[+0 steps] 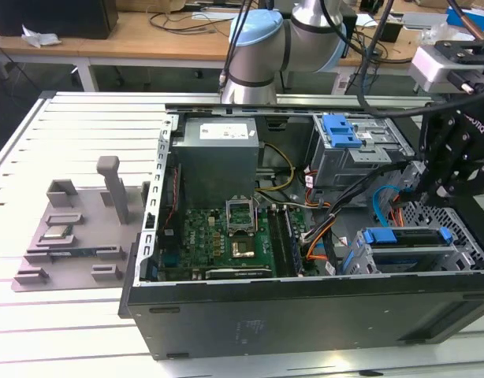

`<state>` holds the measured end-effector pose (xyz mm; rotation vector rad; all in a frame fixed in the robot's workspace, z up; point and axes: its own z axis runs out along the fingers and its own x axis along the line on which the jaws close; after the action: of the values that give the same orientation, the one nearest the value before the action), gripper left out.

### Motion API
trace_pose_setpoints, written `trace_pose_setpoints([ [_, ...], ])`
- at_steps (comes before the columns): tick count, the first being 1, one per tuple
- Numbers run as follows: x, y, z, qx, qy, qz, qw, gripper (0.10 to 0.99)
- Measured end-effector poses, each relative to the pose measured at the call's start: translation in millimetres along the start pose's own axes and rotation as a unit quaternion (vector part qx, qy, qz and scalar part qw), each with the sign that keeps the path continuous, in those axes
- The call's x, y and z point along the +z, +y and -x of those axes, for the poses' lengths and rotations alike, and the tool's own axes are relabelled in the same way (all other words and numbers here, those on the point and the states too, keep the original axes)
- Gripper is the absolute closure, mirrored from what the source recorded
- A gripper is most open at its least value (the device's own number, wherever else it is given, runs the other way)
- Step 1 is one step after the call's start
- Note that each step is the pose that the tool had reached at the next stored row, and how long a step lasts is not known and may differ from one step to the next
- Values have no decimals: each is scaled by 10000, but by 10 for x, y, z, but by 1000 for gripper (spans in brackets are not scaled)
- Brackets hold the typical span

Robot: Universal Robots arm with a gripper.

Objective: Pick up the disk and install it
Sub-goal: 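Insert the first disk wire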

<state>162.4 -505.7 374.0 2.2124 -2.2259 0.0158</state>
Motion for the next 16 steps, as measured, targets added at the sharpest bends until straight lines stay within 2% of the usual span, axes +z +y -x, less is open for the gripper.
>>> trace_pose_setpoints([
  [2,7,-6,68,-2,0,0,10000,784],
  [5,39,-7,102,-2,-1,0,10000,784],
  [7,74,-7,105,-2,0,0,10000,784],
  [9,156,-7,107,-2,0,0,10000,784],
  [10,171,-7,108,-2,3,0,10000,784],
  [11,175,-7,107,-2,18,0,10000,784],
  [16,181,-7,107,-2,18,0,10000,804],
])
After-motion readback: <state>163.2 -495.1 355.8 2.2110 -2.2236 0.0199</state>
